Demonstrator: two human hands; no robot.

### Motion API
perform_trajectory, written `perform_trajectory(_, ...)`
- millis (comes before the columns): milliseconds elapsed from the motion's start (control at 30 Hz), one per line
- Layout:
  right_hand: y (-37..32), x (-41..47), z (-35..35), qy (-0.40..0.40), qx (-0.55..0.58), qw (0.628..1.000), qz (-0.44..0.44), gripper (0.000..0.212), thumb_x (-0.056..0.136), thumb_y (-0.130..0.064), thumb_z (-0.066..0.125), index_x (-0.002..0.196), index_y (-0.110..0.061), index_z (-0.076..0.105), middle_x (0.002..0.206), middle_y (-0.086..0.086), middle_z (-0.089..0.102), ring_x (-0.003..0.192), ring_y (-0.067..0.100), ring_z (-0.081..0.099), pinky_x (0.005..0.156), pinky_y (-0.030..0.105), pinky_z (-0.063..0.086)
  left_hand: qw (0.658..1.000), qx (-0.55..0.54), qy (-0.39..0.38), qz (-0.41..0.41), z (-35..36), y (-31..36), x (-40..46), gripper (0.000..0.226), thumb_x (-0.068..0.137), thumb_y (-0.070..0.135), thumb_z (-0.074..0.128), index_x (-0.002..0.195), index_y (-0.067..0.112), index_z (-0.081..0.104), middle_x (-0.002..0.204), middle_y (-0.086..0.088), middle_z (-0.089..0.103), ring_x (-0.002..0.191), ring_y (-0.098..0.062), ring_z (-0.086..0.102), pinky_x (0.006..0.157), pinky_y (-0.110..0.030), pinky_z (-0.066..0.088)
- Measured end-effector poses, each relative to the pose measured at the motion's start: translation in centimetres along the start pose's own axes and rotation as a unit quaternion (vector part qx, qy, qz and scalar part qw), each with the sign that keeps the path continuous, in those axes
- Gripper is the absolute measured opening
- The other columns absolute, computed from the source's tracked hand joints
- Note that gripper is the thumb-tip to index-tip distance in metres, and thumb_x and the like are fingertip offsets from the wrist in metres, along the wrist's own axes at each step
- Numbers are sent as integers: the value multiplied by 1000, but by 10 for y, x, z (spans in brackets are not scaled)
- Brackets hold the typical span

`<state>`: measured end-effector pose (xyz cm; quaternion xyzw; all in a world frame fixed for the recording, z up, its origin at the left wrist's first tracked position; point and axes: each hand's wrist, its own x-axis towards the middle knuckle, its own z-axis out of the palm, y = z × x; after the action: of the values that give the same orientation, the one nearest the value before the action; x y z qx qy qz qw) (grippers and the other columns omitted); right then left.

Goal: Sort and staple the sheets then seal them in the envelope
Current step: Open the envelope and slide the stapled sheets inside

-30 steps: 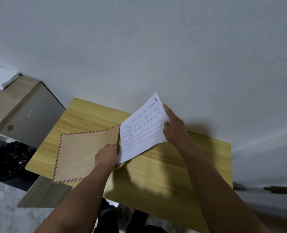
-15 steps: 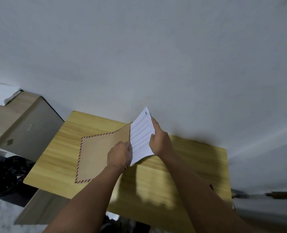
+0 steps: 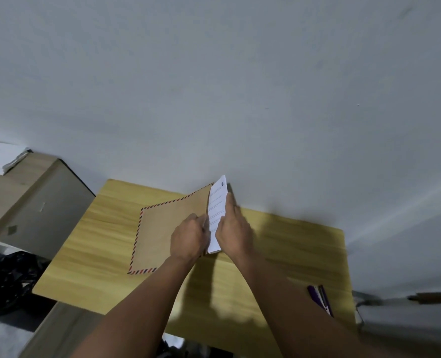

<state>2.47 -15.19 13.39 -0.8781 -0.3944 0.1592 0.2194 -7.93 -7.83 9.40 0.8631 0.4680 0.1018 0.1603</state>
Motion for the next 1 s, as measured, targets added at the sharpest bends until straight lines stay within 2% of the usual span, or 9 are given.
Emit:
perform_trajectory(133,-1,-3,4,-1,-11,1000,-17,74,99,-25,49,163,-22,12,147,1,48,121,30,58,95,45,48,1000,1,-6,13,1,-1,3,33,105,44,50,89,18,61,75,-1,47,62,-29,52,53,-30,36)
perform_trajectory(233,3,1,-3,5,-8,1000,-16,59,100,-30,52,156,-27,34,131,0,61,120,26,60,100,45,43,1000,-5,2,-4,1,-6,3,42,107,50,41,87,18,59,75,-1,46,64,-30,50,56,-31,36)
perform_trajectory(400,0,4,-15,53,-58,996,-51,31,100,-30,55,130,-25,61,107,-6,72,102,21,68,89,38,38,1000,6,17,-11,-6,-3,2,38,106,45,45,85,17,60,72,0,41,62,-34,50,54,-32,38)
perform_trajectory(567,3,4,-15,37,-61,997,-43,26,99,-33,58,124,-29,65,107,-6,76,104,20,69,88,38,39,999,-18,9,27,-23,8,2,10,97,27,61,93,19,65,74,1,45,58,-29,49,49,-29,31)
perform_trajectory(633,4,1,-11,23,-59,997,-46,22,99,-33,58,119,-30,67,104,-5,77,102,21,69,87,38,37,998,-29,4,57,-28,12,4,9,95,24,60,101,20,67,79,0,50,62,-28,53,51,-29,30)
perform_trajectory(733,5,0,-8,20,-47,998,-39,11,95,-30,55,93,-29,66,91,-4,76,94,24,68,84,39,38,997,-28,10,69,-32,17,5,14,98,27,57,105,19,67,83,-1,51,67,-29,55,54,-31,31)
perform_trajectory(800,5,2,-8,-3,-46,998,-39,16,95,-26,51,81,-28,59,86,-3,72,91,24,67,80,39,35,997,-33,11,69,-32,18,6,14,99,27,57,106,20,67,82,-1,50,66,-28,55,54,-31,31)
perform_trajectory(900,5,7,-13,-72,-57,994,-61,25,96,-24,46,94,-29,70,87,-7,70,95,23,66,82,41,35,997,-44,3,66,-32,17,6,11,96,22,57,104,21,66,81,-1,51,67,-28,56,54,-32,34)
perform_trajectory(1000,7,9,-16,-58,-15,996,-60,34,98,-25,46,122,-37,67,101,-9,76,101,20,67,91,44,41,997,-51,3,56,-31,15,6,16,94,18,56,105,20,68,81,-2,52,68,-29,57,54,-34,40)
